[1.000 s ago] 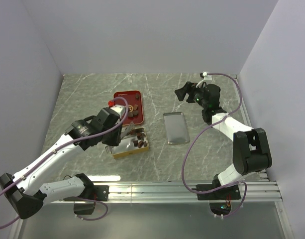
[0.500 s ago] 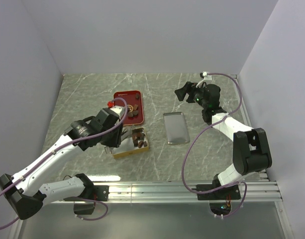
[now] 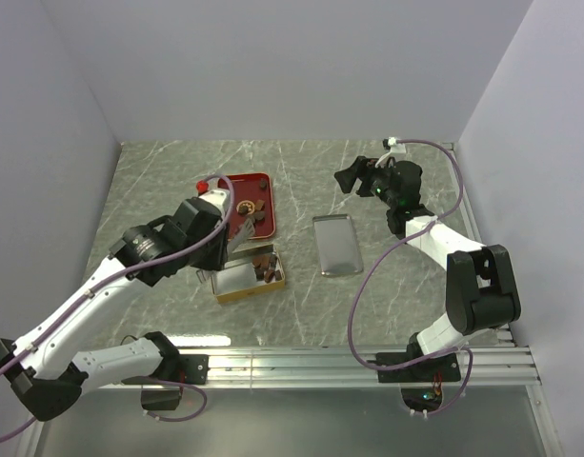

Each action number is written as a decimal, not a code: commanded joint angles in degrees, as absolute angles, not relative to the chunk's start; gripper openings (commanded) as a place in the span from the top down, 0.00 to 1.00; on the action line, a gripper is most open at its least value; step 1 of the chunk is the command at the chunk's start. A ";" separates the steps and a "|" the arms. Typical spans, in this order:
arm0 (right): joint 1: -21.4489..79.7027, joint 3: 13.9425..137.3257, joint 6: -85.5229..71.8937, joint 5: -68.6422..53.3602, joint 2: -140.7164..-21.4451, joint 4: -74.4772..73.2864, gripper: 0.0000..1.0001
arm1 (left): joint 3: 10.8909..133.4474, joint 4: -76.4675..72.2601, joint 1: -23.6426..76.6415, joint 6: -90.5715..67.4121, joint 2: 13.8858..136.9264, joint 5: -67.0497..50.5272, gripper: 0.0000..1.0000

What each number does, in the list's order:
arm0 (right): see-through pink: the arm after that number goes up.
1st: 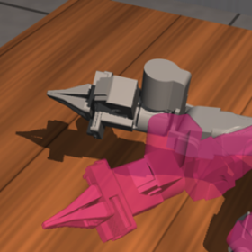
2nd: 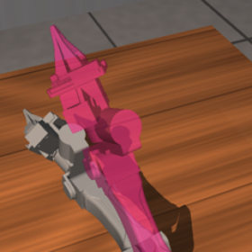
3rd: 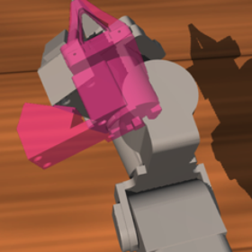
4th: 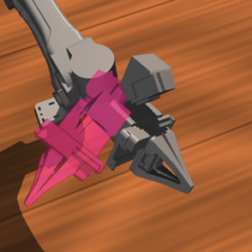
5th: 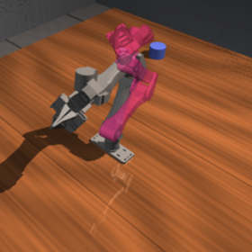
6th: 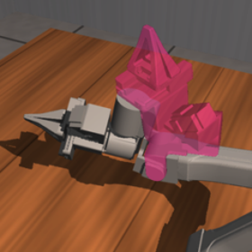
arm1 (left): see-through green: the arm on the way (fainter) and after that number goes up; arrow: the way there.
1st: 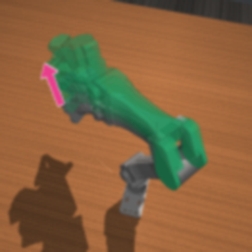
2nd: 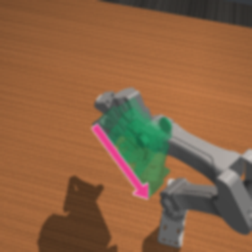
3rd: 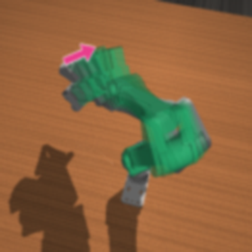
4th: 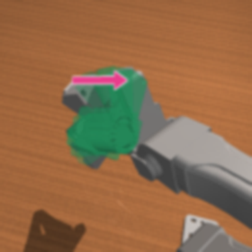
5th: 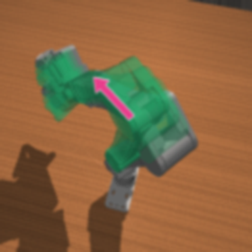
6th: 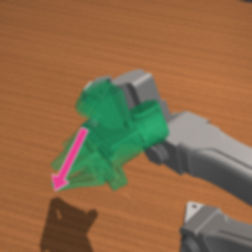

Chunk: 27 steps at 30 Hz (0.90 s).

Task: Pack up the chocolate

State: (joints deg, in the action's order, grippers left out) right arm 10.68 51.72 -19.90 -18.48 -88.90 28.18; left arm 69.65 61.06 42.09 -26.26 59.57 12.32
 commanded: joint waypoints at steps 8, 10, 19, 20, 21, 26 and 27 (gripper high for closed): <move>10.72 53.09 -19.34 -18.90 -87.80 29.79 0.14 | 65.32 47.92 42.28 -28.39 57.92 31.19 0.64; 10.72 53.00 -19.34 -18.81 -87.54 29.88 0.14 | 64.08 40.92 42.28 -27.34 58.97 32.60 0.64; 10.72 53.00 -19.25 -18.72 -87.80 29.71 0.14 | 67.14 23.83 38.86 -16.19 76.88 30.77 0.65; 10.72 52.91 -19.16 -18.37 -87.72 29.53 0.14 | 68.63 21.99 38.41 -15.39 78.73 29.54 0.65; 10.72 52.91 -18.99 -18.11 -87.54 29.44 0.14 | 69.43 21.45 38.06 -14.77 82.23 29.27 0.66; 10.72 52.38 -18.46 -16.79 -86.40 29.09 0.14 | 73.90 18.11 37.71 -10.99 89.90 32.16 0.66; 10.72 52.30 -18.37 -16.70 -86.40 29.09 0.14 | 74.52 17.93 37.71 -10.64 91.91 32.78 0.66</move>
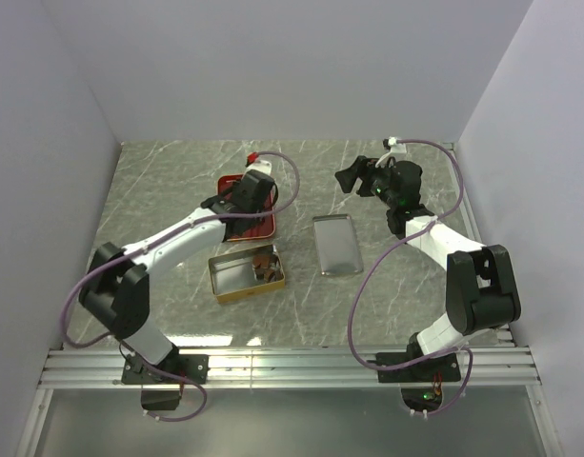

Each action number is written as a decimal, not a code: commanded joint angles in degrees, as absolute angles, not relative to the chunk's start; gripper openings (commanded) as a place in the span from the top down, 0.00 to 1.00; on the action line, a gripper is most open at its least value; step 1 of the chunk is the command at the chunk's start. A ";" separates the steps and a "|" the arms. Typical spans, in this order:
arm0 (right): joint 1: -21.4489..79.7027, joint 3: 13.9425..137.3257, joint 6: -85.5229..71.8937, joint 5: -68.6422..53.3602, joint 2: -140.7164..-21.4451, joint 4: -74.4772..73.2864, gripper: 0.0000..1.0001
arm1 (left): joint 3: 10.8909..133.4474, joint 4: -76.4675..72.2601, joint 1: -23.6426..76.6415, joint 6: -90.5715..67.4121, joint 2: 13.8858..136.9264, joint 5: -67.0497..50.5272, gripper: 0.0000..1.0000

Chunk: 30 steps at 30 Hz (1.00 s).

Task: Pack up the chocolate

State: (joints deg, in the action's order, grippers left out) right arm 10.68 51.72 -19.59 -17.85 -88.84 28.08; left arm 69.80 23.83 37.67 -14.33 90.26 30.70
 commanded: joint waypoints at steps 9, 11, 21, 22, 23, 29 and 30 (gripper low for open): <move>10.72 52.91 -18.37 -16.96 -87.10 28.65 0.14 | 77.87 18.28 37.79 -9.05 98.96 34.80 0.65; 10.72 52.91 -18.37 -17.05 -87.10 28.83 0.14 | 78.57 19.07 37.71 -9.14 99.66 35.51 0.64; 10.72 52.91 -18.46 -17.31 -86.92 28.74 0.14 | 79.80 19.86 37.79 -8.79 101.86 33.75 0.64; 10.64 52.91 -18.46 -17.31 -87.01 28.74 0.14 | 80.07 20.04 37.79 -8.79 102.13 33.58 0.64; 10.81 52.91 -18.46 -17.40 -87.01 28.74 0.14 | 80.16 20.13 37.71 -8.88 102.22 33.57 0.64; 10.72 52.91 -18.46 -17.40 -86.92 28.74 0.14 | 80.33 20.22 37.71 -8.70 103.09 32.87 0.62; 10.72 52.91 -18.46 -17.40 -86.92 28.74 0.14 | 80.33 20.13 37.71 -8.70 103.18 32.78 0.62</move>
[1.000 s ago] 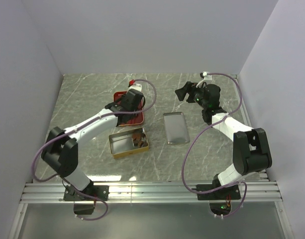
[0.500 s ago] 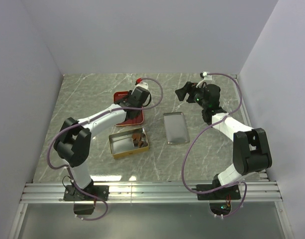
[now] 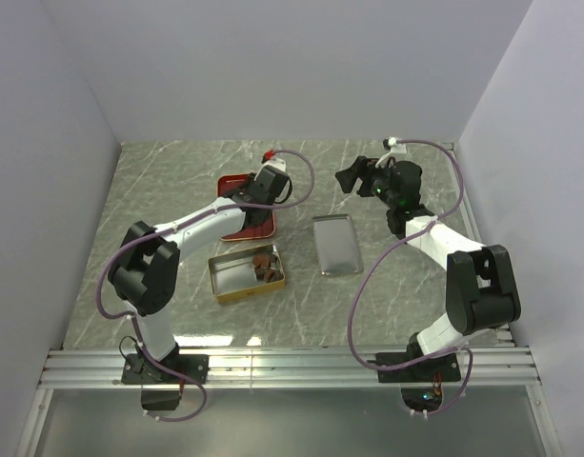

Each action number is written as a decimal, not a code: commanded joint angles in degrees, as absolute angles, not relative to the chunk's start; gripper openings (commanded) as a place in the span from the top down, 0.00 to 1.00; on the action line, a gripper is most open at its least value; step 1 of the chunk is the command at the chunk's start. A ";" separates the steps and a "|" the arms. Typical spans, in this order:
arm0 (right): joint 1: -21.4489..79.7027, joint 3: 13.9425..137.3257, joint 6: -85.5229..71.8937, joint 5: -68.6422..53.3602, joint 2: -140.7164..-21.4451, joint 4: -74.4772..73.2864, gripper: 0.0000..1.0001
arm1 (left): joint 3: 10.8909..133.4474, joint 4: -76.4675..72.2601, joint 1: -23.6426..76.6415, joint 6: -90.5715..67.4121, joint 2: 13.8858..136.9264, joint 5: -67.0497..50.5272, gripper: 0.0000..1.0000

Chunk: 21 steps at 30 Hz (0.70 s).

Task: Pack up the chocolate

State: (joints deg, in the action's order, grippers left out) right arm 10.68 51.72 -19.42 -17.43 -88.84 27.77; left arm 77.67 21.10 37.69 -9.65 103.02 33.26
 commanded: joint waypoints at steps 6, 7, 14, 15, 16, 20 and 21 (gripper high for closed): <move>10.63 52.91 -18.46 -17.49 -87.01 28.74 0.14 | 80.86 21.27 37.71 -8.70 104.41 32.43 0.60; 10.72 52.91 -18.46 -17.49 -87.01 28.65 0.14 | 81.21 21.44 37.79 -8.79 104.59 32.52 0.60; 10.72 52.82 -18.46 -17.58 -87.01 28.74 0.14 | 82.62 23.11 38.23 -8.96 105.82 32.78 0.58; 10.72 52.74 -18.46 -17.58 -86.92 28.74 0.14 | 82.79 23.46 38.41 -8.88 105.91 32.87 0.59; 10.72 52.73 -18.46 -17.58 -86.92 28.74 0.14 | 83.14 23.64 38.41 -8.88 106.00 32.96 0.58; 10.72 52.65 -18.37 -17.40 -86.84 28.83 0.14 | 83.32 24.17 38.93 -8.97 105.91 33.57 0.58; 10.72 52.56 -18.37 -17.49 -86.84 28.83 0.14 | 83.23 24.26 38.94 -8.96 105.82 33.49 0.59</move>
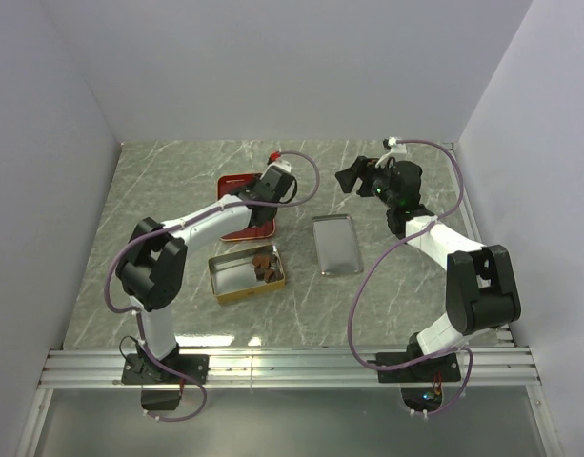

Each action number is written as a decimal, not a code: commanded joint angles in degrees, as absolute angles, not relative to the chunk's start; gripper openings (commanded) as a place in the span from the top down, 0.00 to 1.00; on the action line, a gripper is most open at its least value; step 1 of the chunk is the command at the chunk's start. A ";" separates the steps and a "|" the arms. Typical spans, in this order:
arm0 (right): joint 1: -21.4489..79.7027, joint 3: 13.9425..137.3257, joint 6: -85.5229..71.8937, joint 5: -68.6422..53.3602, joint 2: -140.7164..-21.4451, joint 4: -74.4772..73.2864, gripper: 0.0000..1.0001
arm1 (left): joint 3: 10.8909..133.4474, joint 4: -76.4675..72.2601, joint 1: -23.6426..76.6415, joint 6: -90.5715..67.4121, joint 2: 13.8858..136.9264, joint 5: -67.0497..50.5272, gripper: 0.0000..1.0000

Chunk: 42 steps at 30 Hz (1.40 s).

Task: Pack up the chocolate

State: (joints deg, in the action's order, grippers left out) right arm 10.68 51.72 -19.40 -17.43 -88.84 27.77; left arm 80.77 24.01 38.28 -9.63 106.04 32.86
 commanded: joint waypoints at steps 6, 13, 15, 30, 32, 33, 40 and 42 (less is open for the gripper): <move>10.72 52.38 -18.37 -17.49 -86.57 28.92 0.14 | 84.46 26.28 38.94 -9.32 107.14 33.49 0.59; 10.64 52.29 -18.46 -17.40 -86.48 29.00 0.14 | 85.60 27.68 38.94 -9.49 108.37 34.54 0.62; 10.72 52.29 -18.46 -17.49 -86.48 29.00 0.14 | 86.04 28.47 38.85 -9.49 108.54 34.98 0.64; 10.72 52.12 -18.46 -17.49 -86.22 29.09 0.14 | 88.77 32.43 39.02 -9.40 110.13 38.23 0.61; 10.81 52.12 -18.46 -17.49 -86.13 29.09 0.14 | 89.29 33.31 39.02 -9.40 110.65 38.49 0.60; 10.72 52.12 -18.46 -17.49 -86.13 29.09 0.14 | 89.47 33.66 39.02 -9.32 110.83 38.67 0.60; 10.72 52.03 -18.54 -17.67 -86.05 29.18 0.14 | 91.58 36.03 39.55 -8.97 112.32 40.08 0.61; 10.72 51.94 -18.54 -17.67 -86.04 29.18 0.14 | 92.02 36.47 39.64 -8.88 112.41 40.08 0.63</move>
